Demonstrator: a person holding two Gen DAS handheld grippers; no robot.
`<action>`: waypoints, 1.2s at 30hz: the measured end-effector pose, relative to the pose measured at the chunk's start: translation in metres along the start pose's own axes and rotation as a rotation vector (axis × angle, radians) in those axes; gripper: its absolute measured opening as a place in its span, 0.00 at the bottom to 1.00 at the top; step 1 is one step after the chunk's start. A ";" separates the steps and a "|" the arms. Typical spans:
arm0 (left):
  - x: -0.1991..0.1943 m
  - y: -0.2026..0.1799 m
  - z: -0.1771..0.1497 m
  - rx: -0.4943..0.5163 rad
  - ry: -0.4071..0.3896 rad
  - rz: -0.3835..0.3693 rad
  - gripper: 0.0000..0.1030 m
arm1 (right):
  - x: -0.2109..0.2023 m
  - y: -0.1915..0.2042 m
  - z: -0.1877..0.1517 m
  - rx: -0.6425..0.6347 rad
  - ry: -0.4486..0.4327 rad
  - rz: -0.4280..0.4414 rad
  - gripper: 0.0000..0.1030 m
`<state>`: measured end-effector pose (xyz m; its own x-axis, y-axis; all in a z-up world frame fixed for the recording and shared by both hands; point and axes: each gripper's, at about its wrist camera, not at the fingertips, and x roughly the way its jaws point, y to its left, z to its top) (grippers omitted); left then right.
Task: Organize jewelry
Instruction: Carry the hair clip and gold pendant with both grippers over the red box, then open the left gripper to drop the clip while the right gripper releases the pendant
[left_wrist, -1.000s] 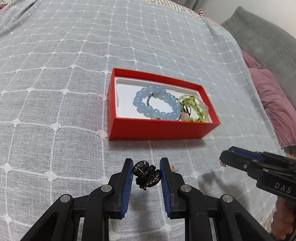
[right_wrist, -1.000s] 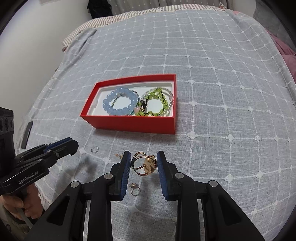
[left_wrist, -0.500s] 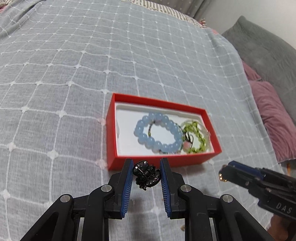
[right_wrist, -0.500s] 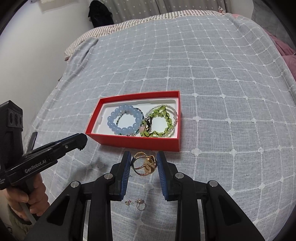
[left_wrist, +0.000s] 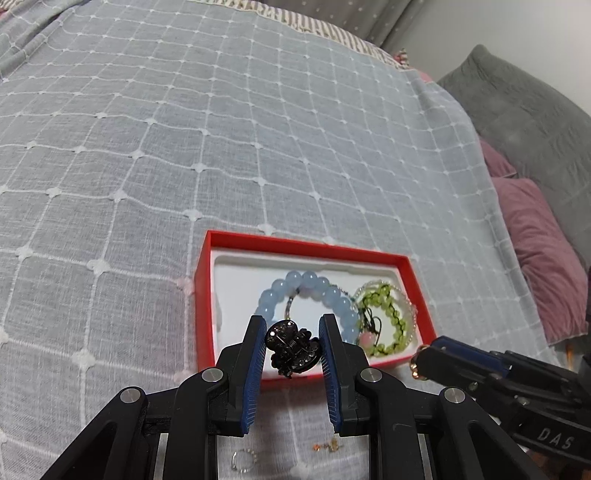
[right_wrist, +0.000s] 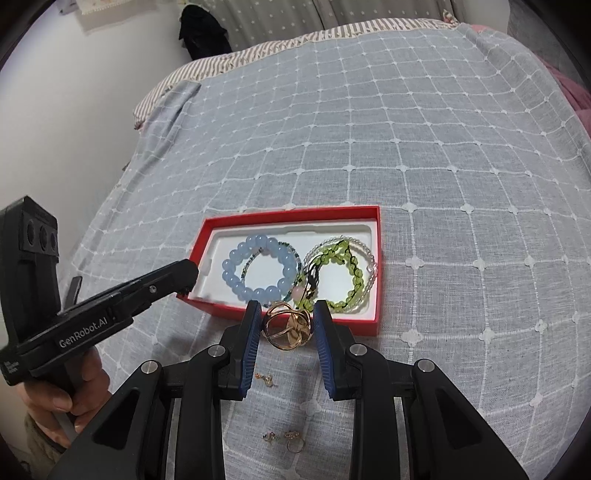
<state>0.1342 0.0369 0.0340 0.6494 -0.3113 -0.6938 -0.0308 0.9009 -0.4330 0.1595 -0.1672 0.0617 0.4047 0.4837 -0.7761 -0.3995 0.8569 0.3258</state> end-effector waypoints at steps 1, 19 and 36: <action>0.002 -0.001 0.001 -0.002 -0.003 -0.007 0.23 | -0.001 -0.002 0.003 0.003 -0.008 -0.004 0.30; 0.038 -0.017 0.008 0.068 0.005 0.030 0.23 | 0.020 -0.015 0.021 -0.001 -0.006 -0.070 0.30; 0.041 -0.021 0.004 0.106 0.001 0.073 0.23 | 0.022 -0.019 0.019 0.006 -0.010 -0.078 0.30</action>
<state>0.1645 0.0065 0.0172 0.6478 -0.2437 -0.7218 0.0026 0.9482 -0.3178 0.1920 -0.1695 0.0484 0.4426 0.4173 -0.7937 -0.3617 0.8930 0.2678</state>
